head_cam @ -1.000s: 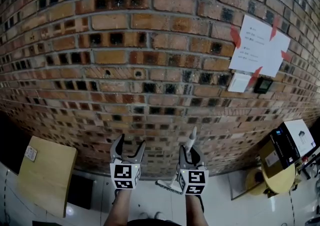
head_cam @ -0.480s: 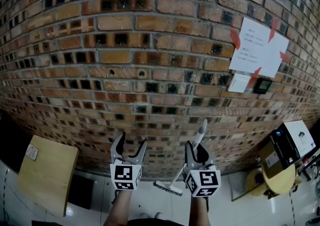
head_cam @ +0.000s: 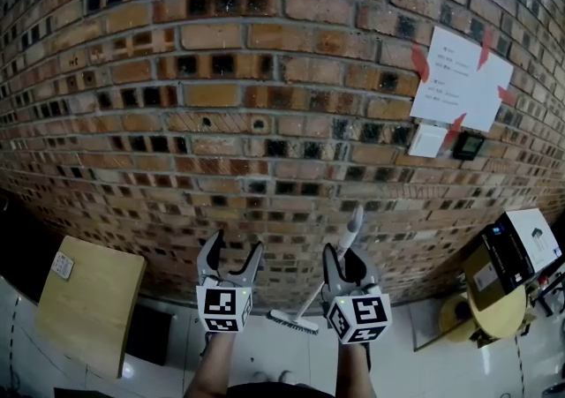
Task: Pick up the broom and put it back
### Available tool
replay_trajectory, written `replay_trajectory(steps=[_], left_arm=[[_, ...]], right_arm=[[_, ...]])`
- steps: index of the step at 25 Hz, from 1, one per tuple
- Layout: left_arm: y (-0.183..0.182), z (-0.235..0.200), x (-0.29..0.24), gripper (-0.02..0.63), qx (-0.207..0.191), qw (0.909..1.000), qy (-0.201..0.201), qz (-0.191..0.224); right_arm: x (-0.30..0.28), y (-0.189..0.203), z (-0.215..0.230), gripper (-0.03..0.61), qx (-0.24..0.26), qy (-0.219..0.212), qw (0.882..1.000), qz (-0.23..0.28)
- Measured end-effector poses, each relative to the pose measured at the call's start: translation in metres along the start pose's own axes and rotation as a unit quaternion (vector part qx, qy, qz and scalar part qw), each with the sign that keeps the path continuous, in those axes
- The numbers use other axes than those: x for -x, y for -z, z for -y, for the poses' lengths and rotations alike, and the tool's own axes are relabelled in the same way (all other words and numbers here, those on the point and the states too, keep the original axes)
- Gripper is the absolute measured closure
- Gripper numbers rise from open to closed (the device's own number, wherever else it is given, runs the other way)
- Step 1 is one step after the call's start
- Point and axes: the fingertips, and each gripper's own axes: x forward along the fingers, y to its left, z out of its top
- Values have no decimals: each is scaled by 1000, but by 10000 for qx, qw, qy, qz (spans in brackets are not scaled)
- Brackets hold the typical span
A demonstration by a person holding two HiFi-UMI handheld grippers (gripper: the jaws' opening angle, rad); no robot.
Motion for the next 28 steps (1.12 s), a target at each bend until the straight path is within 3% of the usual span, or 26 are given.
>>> replay_trajectory(steps=[12,28], left_arm=[[8,14,-4,276,-4,9998,167,-89],[48,113,-45,276,-66,9915,1197,-498]], right_arm=[[9,10,4,476,-47,-2,9999,-131],[39,87,59,476,-177,153,9948,-995]])
